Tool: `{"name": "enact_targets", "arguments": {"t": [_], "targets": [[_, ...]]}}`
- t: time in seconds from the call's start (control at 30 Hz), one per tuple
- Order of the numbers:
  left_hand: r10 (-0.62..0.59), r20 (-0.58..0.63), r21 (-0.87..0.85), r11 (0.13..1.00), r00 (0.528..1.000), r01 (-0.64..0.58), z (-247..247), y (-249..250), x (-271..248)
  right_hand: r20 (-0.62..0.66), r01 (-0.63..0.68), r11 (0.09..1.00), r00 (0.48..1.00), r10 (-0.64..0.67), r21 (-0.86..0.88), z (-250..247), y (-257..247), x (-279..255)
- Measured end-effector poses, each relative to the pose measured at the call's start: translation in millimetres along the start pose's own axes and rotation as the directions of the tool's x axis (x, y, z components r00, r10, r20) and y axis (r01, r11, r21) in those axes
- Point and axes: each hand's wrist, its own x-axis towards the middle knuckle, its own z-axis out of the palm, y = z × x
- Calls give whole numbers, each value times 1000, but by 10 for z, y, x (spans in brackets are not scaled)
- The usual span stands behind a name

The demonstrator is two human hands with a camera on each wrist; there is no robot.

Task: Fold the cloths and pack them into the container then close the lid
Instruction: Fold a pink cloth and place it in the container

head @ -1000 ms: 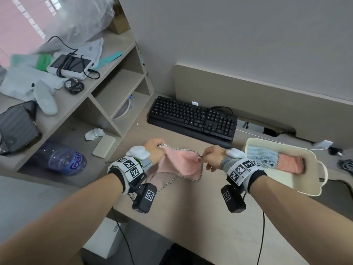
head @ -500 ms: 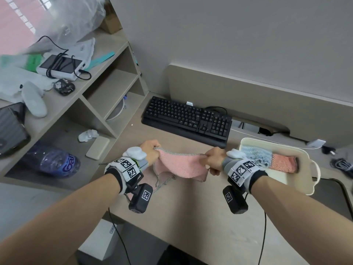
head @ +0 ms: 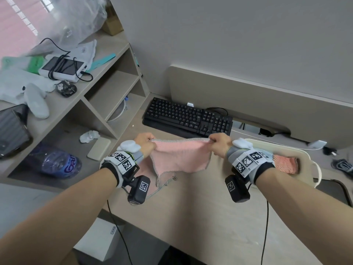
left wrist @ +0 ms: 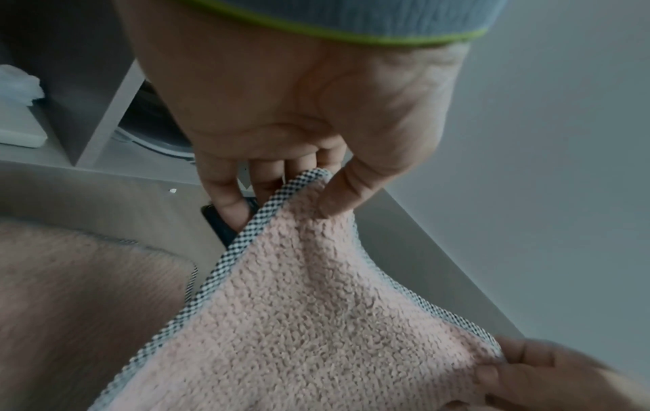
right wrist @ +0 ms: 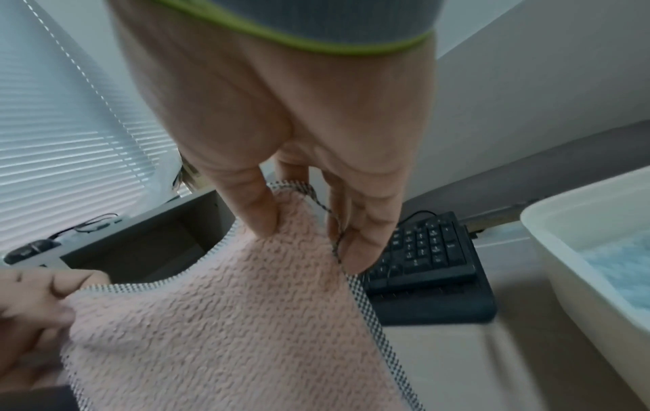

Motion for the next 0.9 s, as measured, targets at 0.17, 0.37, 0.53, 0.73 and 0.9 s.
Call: {"name": "enact_targets", "arguments": {"t": [0.17, 0.37, 0.53, 0.73, 0.9], "targets": [[132, -103, -33, 990, 986, -136, -121, 185, -10, -87, 65, 997, 994, -68, -34, -189, -94, -20], [166, 1, 125, 978, 986, -165, 71, 20, -203, -50, 62, 996, 997, -65, -68, -34, 16, -122], [50, 240, 280, 953, 969, -118, 467, -501, -421, 149, -1, 965, 988, 42, -261, 435, 468, -137], [-36, 273, 371, 926, 961, -71, 732, -781, -495, 218, -63, 919, 963, 158, -388, 742, 806, -134], [-41, 236, 359, 932, 971, -48, 817, -800, -368, 204, -177, 856, 929, 308, -486, 785, 904, -36]]}}
